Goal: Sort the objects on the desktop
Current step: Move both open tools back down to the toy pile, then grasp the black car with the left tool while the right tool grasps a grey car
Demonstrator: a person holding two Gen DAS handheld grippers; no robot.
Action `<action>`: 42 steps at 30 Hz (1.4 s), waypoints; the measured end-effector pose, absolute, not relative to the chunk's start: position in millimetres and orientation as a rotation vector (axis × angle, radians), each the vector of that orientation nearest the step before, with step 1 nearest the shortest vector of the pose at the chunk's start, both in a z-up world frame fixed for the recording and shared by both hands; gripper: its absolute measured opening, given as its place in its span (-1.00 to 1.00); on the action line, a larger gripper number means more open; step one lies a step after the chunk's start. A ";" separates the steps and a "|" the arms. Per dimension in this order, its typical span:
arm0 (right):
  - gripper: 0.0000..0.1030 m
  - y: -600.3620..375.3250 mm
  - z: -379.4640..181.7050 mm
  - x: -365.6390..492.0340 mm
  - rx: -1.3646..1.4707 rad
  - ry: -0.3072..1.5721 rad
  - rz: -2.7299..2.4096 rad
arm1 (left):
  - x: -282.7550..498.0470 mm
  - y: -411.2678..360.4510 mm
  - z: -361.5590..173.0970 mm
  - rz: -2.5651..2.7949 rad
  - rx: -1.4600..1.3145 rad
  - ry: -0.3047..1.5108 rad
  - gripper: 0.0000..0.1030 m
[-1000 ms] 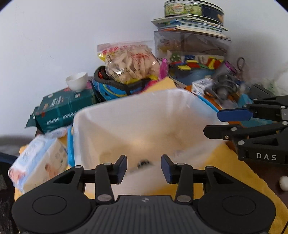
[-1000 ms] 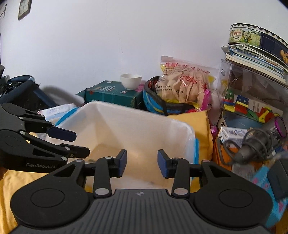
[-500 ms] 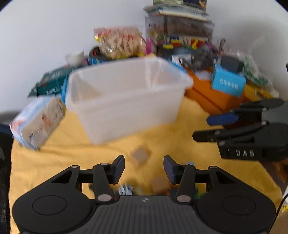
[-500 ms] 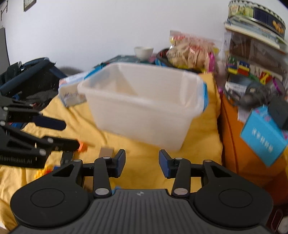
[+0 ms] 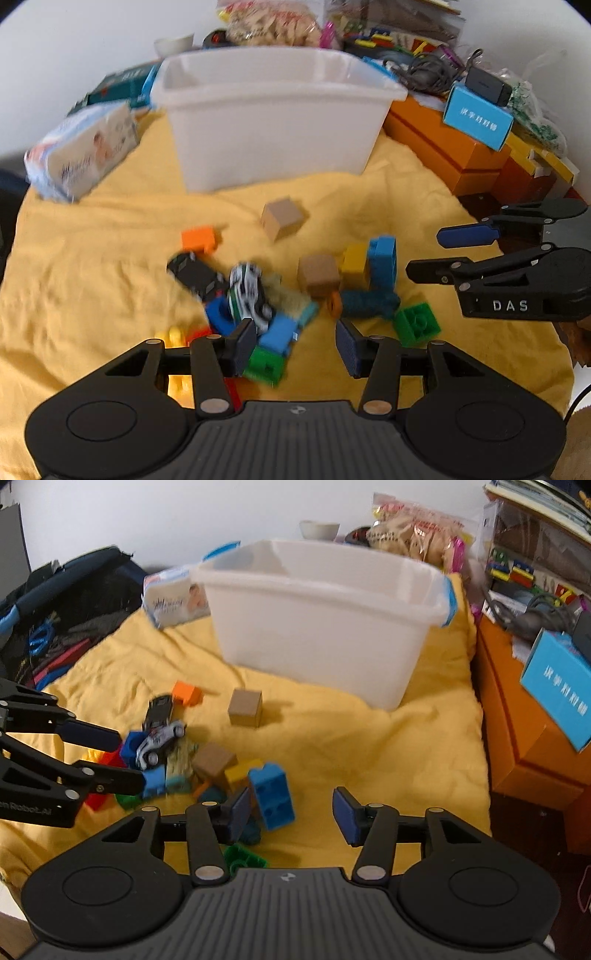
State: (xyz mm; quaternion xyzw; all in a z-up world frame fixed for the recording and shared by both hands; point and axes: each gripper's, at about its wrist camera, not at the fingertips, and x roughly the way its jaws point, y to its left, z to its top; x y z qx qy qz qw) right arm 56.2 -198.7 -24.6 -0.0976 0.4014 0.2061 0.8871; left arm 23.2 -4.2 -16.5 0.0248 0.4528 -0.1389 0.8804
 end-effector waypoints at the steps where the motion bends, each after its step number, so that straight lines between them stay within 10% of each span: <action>1: 0.03 -198.7 -26.3 55.2 -0.198 0.846 0.426 | 19.6 -1.8 -18.9 -0.287 0.043 0.953 0.01; 24: -0.31 -148.2 -48.5 28.7 -0.389 0.918 0.624 | 0.2 53.3 -36.9 -0.183 -0.094 1.026 -0.02; 42: -0.46 -102.1 -52.8 102.7 0.081 1.050 0.623 | 67.6 89.7 -28.4 -0.224 -0.135 0.982 -0.02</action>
